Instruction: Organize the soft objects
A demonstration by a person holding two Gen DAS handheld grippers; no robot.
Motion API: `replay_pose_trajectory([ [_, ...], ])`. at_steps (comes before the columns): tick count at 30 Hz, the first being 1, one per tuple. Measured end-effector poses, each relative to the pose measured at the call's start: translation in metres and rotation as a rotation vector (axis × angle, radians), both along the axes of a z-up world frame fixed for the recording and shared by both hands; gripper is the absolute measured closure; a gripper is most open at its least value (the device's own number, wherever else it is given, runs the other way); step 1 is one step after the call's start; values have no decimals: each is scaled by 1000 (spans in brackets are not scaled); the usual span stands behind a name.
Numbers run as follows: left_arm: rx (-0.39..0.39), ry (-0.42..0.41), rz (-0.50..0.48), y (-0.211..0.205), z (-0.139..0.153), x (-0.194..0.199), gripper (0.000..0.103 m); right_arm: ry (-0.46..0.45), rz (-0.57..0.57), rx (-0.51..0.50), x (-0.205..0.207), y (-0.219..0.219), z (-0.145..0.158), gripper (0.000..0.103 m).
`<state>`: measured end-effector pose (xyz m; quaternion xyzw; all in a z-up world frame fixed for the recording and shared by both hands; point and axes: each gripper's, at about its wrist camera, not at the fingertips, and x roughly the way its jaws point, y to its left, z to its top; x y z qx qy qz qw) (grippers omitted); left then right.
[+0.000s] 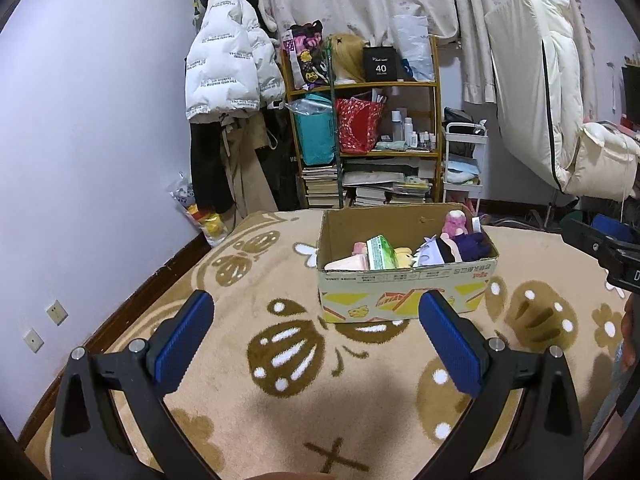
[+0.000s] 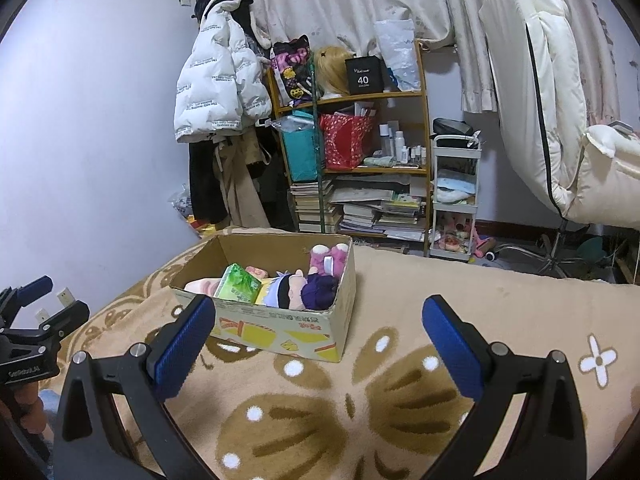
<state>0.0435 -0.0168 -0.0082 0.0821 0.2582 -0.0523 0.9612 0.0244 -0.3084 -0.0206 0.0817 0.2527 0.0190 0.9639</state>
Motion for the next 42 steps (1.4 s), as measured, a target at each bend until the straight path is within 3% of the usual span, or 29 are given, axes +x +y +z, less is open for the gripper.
replay_pose_trajectory([
  [42, -13, 29, 3, -5, -4, -2, 2, 14, -4, -17, 4, -7, -9, 0],
])
